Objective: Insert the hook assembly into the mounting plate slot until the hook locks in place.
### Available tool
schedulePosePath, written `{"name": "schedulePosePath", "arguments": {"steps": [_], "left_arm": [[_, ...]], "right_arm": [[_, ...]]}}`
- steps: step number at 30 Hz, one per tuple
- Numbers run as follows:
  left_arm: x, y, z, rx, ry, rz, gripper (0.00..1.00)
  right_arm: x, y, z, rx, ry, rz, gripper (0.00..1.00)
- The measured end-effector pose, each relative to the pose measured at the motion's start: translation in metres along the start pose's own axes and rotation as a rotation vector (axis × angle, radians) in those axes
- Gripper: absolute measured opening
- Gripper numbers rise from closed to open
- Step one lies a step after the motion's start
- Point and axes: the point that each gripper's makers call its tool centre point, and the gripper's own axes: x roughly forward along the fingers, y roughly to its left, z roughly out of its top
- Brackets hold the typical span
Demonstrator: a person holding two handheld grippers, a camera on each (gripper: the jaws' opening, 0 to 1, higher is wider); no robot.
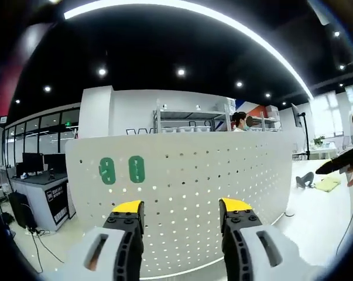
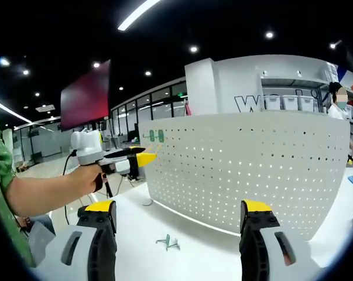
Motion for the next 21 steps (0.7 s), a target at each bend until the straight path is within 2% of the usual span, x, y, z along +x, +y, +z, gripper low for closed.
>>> {"name": "schedulePosePath", "arguments": {"steps": [5,9,14,21], "left_arm": [[-0.021,-0.021,0.0,0.023,0.008,-0.062,0.55],[-0.034,-0.031,-0.002,-0.001,0.021,-0.09,0.55],[-0.052,-0.042,-0.002,0.004,0.016,-0.109,0.55],[-0.073,-0.058,-0.01,-0.01,0.03,-0.14,0.57]], "right_arm": [[0.0,0.004,-0.001,-0.001,-0.001,0.007,0.89],[-0.001,0.006,-0.003,-0.003,0.002,0.01,0.89],[-0.003,0.008,-0.003,-0.005,0.0,0.01,0.89],[-0.007,0.013,-0.006,-0.009,0.006,0.014,0.89]]}}
